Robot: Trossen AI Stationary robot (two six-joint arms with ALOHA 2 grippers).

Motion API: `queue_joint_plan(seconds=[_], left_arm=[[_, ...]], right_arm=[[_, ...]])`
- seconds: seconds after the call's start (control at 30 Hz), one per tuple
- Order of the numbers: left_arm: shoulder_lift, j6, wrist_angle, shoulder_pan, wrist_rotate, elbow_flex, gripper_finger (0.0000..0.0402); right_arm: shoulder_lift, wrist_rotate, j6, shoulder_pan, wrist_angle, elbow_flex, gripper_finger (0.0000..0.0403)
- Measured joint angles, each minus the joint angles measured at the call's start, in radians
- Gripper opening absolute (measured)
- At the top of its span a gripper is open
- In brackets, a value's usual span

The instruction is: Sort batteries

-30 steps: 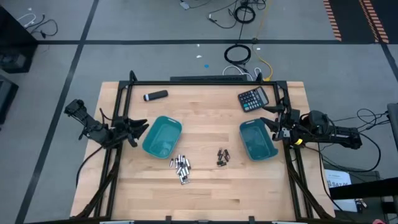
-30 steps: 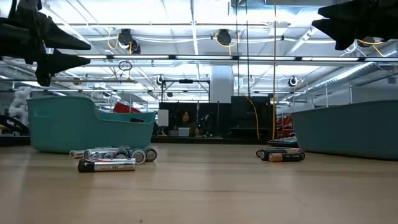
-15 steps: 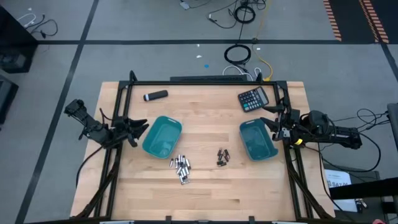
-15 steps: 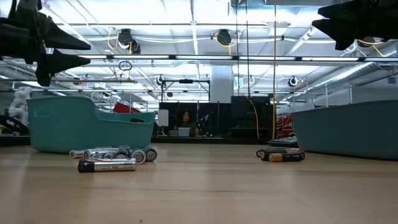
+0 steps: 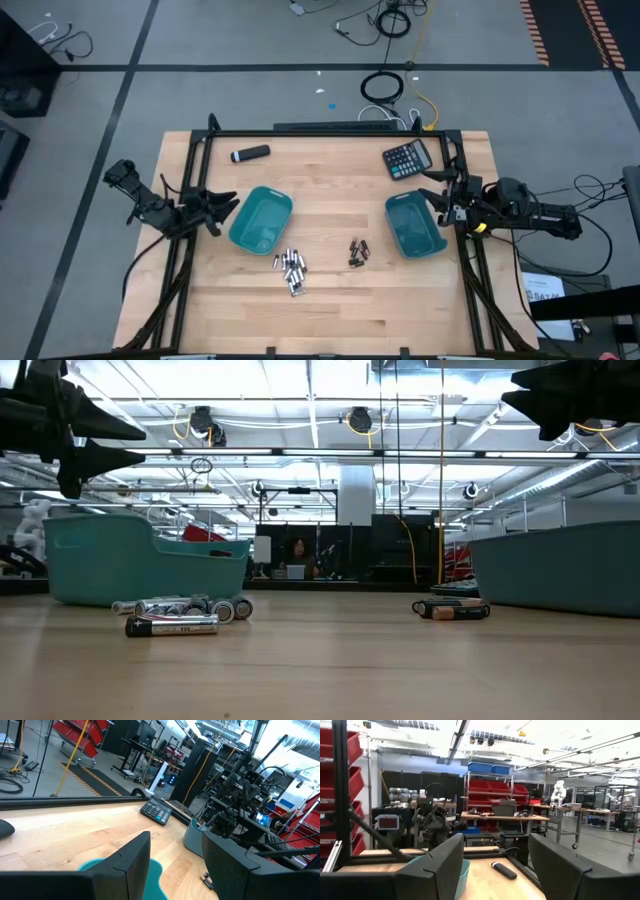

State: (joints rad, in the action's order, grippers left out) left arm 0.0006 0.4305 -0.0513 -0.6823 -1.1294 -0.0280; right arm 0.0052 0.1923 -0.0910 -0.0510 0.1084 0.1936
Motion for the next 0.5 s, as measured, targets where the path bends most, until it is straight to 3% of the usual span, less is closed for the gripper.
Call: queue_joint_plan(seconds=[0.5], left_arm=[[0.000,0.000,0.000,0.000,0.000,0.000,0.0187]], right_arm=[[0.000,0.041,0.000,0.000,0.045,0.001,0.0215]])
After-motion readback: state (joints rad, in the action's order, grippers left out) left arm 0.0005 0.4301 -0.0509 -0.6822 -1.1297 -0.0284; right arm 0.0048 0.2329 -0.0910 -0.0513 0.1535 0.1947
